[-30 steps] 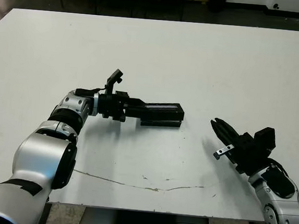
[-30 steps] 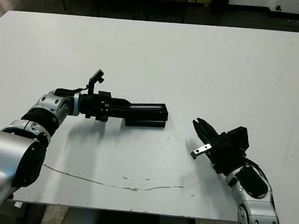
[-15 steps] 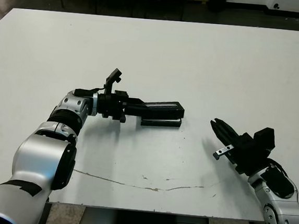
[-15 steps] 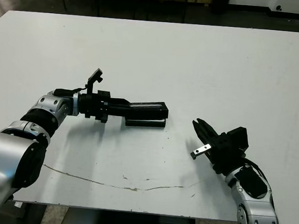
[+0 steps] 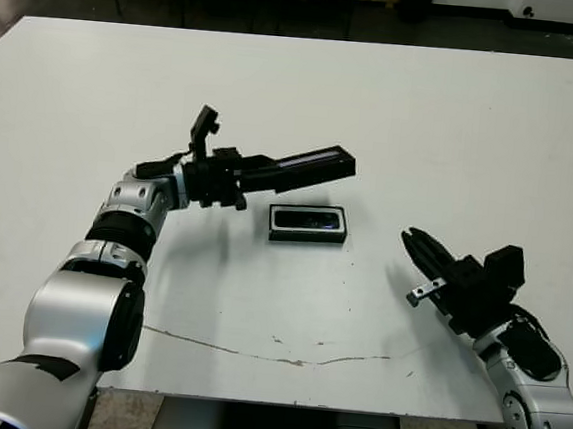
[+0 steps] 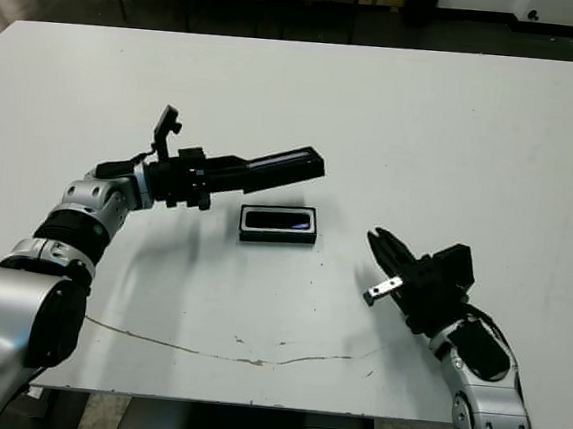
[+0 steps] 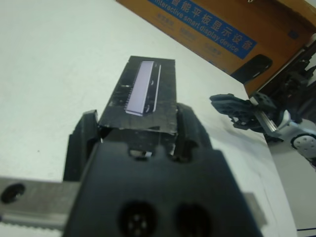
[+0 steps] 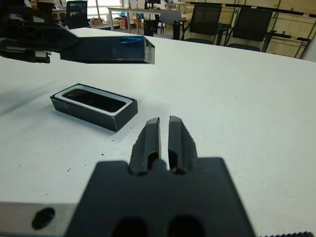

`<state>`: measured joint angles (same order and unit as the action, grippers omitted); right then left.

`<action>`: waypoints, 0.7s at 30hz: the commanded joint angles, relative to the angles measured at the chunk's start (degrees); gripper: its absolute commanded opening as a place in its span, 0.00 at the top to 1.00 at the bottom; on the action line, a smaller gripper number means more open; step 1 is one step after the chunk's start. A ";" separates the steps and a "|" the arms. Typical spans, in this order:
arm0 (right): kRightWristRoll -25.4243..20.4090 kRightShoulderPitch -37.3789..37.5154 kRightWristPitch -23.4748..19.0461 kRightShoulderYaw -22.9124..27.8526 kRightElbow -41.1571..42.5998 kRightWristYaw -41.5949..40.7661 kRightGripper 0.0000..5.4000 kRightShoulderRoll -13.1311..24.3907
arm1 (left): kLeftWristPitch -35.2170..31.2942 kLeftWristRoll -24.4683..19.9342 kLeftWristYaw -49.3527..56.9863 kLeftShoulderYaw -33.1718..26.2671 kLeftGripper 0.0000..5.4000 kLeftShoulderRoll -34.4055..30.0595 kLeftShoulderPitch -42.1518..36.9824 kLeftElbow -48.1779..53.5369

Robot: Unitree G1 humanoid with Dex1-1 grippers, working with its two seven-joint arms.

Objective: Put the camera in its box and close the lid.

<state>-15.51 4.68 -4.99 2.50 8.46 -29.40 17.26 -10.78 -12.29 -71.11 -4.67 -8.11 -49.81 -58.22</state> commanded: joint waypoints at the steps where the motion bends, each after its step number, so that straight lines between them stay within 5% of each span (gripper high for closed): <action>1: -0.06 0.27 0.35 0.05 -1.03 -0.37 1.00 0.12 | 1.00 1.60 -1.30 2.21 0.73 -1.99 1.18 1.12; 11: 0.00 0.03 0.77 0.12 -1.03 -0.61 1.00 0.49 | 10.23 5.76 -5.92 8.02 0.73 -3.93 0.45 -0.15; 21: 0.28 0.31 -0.67 0.09 0.22 0.00 1.00 0.79 | 11.53 7.42 -2.29 9.20 0.73 -4.36 0.04 -2.60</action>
<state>-15.52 4.56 -4.47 2.53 8.66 -29.48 17.34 0.72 -6.27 -74.22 3.94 -11.59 -50.02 -59.91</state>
